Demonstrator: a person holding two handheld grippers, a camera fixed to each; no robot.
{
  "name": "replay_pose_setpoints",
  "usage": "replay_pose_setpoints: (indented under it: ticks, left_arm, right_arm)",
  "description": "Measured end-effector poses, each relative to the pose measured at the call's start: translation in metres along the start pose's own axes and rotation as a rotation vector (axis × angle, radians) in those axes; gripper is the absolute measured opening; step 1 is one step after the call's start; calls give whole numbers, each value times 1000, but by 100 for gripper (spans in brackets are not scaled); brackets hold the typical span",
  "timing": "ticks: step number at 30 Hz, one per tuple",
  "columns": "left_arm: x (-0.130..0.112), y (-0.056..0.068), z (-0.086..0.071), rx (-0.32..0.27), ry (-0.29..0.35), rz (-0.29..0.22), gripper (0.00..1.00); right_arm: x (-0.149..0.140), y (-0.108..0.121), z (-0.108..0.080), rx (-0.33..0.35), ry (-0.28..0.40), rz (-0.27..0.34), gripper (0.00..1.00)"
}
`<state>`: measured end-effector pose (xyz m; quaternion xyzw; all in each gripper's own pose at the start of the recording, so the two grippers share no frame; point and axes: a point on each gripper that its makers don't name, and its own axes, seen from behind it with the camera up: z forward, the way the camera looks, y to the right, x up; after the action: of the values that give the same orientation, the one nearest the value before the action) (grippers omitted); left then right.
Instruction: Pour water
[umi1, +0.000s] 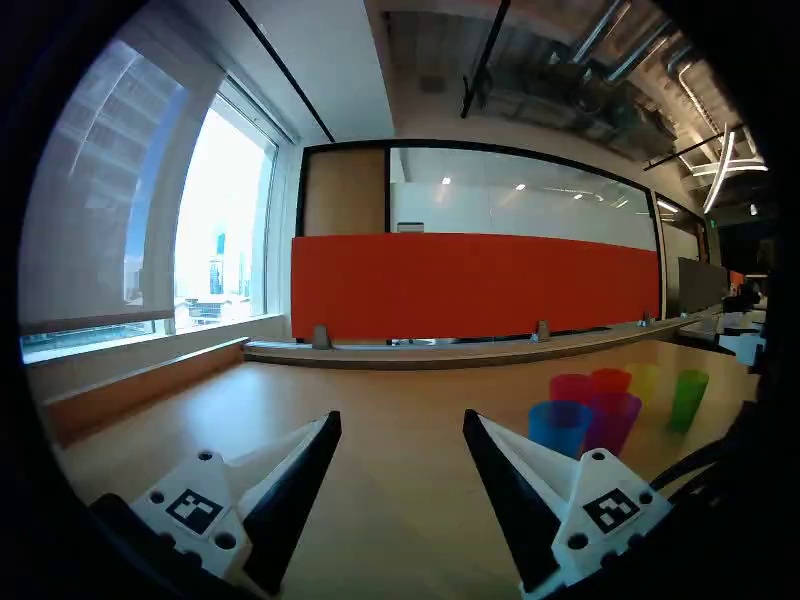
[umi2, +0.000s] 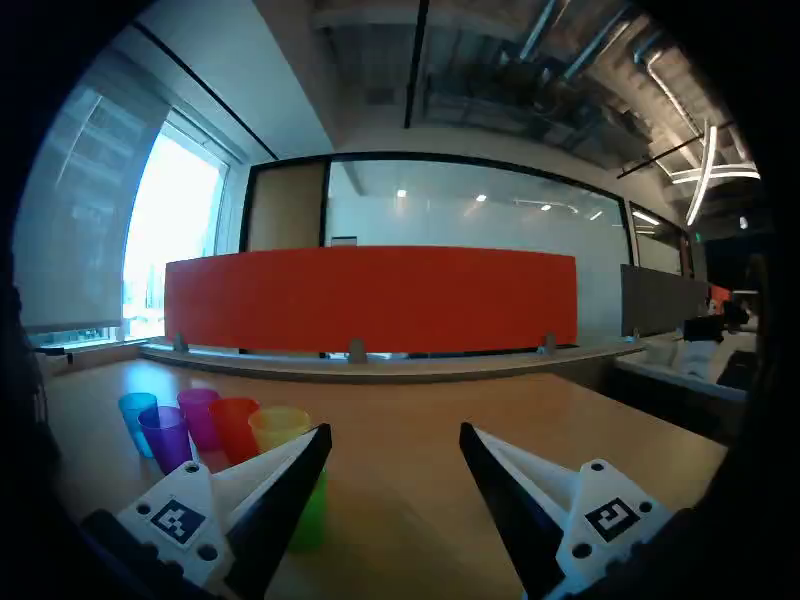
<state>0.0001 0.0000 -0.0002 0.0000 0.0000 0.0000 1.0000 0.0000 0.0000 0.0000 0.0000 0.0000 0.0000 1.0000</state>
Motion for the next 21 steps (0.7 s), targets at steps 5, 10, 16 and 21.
replay_pose_setpoints:
  ticks: [5,10,16,21]
  left_arm:
    - [0,0,-1,2,0,1,90]
    - [0,0,-1,2,0,1,90]
    - [1,-1,-1,9,-1,1,90]
    - [-1,-1,0,10,-10,10,90]
  right_arm:
    - [0,0,0,0,0,0,99]
    - [1,0,0,1,0,0,99]
    - [1,0,0,3,0,0,99]
    - [0,-1,0,6,-2,5,99]
